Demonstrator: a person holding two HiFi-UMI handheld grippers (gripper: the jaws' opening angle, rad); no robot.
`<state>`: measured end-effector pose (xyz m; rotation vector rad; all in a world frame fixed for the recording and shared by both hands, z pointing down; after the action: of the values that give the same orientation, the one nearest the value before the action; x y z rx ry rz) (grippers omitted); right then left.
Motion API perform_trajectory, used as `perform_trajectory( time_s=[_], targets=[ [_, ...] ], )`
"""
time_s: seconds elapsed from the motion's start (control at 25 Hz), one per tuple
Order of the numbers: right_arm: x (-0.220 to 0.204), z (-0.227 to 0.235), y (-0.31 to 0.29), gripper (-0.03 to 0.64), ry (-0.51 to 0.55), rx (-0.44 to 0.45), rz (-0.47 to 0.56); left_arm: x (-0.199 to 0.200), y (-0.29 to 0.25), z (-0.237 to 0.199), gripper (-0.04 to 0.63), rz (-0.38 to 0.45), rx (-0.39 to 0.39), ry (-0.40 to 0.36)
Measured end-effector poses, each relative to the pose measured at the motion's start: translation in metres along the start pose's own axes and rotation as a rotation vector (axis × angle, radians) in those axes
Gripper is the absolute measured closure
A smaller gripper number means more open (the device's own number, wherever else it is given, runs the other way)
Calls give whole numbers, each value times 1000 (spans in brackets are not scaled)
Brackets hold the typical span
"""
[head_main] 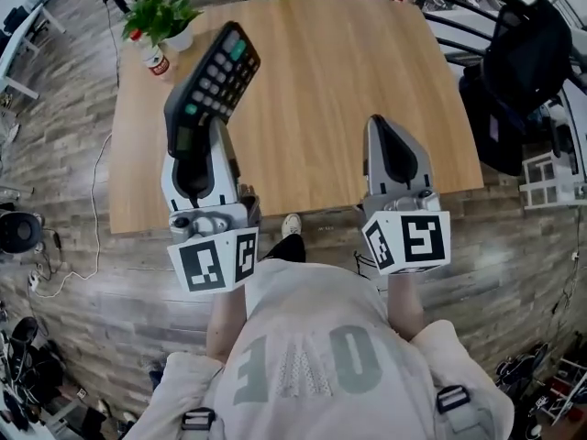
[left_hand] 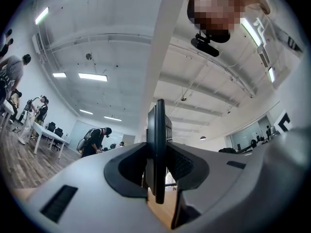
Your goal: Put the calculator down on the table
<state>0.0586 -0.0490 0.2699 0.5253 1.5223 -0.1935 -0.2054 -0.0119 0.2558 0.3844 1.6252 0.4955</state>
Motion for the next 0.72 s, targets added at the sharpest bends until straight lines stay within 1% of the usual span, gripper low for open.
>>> perform_trajectory(
  time_s=[0.16, 0.32, 0.4, 0.56, 0.72],
  targets=[
    [0, 6, -37, 597, 6, -7, -3, -12, -43, -13, 479, -2, -27, 1],
    [-2, 22, -59, 597, -9, -30, -8, -27, -66, -11, 479, -32, -29, 5],
    [-4, 31, -69, 597, -17, -16, -8, -35, -75, -6, 479, -40, -24, -5],
    [-8, 45, -81, 597, -16, 41, -12, -45, -85, 7, 479, -46, -6, -23],
    [-10, 56, -94, 597, -12, 73, -11, -48, -95, 17, 479, -34, 1, -44]
  ],
)
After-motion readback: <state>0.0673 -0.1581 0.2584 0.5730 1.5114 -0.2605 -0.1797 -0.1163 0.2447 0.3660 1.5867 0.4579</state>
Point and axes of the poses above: the fingertips, and each gripper's own axes: y backward along the fingers, z to its right, x out of its top, the point moved 10 cm from there along y, backward along the fingers, and after that the axes turned 10 degrees about z, right-handed, at the moved point
